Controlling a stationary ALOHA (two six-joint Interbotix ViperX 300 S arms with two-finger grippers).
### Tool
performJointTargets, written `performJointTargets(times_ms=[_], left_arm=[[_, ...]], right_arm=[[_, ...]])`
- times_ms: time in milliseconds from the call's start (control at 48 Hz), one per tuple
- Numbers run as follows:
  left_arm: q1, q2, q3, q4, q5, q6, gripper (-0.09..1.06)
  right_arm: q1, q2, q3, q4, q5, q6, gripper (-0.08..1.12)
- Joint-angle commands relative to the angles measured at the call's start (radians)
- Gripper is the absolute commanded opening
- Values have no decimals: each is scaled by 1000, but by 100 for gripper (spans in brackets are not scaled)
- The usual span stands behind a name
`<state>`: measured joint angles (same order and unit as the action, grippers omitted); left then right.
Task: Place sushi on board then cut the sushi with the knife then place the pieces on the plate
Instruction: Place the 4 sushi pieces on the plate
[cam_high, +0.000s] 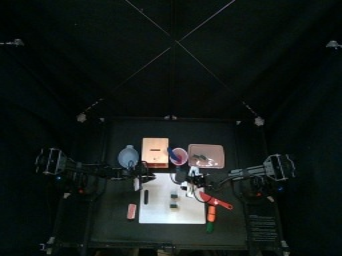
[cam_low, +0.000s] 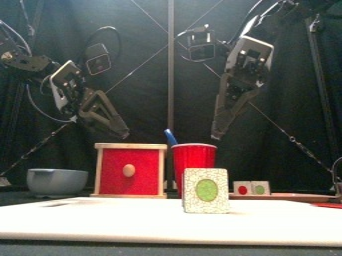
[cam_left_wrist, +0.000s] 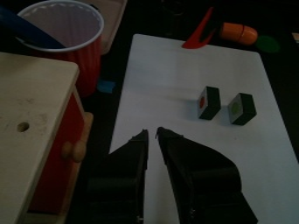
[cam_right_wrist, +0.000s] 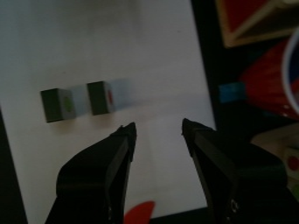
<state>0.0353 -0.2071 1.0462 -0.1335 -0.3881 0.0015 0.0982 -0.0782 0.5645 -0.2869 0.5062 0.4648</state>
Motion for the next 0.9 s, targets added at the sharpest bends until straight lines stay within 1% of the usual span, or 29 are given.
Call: performJointTargets(times_ms=[21, 396, 625, 896], left_arm=[[3, -3, -14, 0, -5, 0, 60], [3, -3, -9, 0, -5, 0, 60], [3, -3, -6, 0, -5, 0, 60], [3, -2, -5, 0, -3, 0, 60]], right_arm=[[23, 17, -49, 14, -29, 2, 82], [66, 156, -130, 55, -48, -2, 82], [83, 207, -158, 84, -48, 0, 82], [75, 268, -166, 86, -48, 2, 82]])
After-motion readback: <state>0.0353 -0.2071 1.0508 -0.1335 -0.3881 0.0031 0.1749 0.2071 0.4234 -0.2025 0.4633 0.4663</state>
